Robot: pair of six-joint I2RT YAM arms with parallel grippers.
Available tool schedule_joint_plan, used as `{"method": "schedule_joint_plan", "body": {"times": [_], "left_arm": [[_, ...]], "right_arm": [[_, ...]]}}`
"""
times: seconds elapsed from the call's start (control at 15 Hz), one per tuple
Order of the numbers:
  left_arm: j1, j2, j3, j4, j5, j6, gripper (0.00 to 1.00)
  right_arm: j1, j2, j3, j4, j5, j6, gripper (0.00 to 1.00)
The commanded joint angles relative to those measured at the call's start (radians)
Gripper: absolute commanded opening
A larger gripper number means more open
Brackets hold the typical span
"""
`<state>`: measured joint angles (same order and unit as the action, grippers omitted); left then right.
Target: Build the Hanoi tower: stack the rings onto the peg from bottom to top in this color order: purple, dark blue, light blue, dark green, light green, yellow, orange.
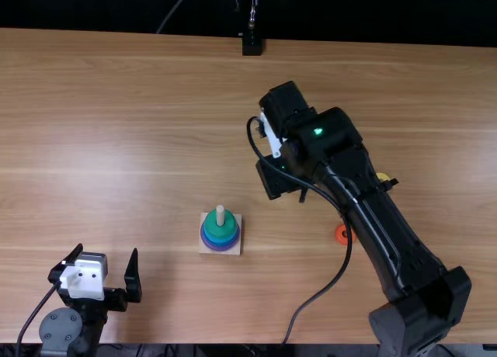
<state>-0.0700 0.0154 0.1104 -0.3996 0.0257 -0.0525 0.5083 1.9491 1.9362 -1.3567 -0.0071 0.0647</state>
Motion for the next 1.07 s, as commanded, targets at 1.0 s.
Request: {"method": "schedule_joint_plan", "body": {"times": [1.0], "left_arm": [[0.012,-0.015,-0.11,-0.073,-0.004,0.012,1.0]], "right_arm": [[0.291,-0.087,0.07,-0.003,0.0,0.086,0.0]]}}
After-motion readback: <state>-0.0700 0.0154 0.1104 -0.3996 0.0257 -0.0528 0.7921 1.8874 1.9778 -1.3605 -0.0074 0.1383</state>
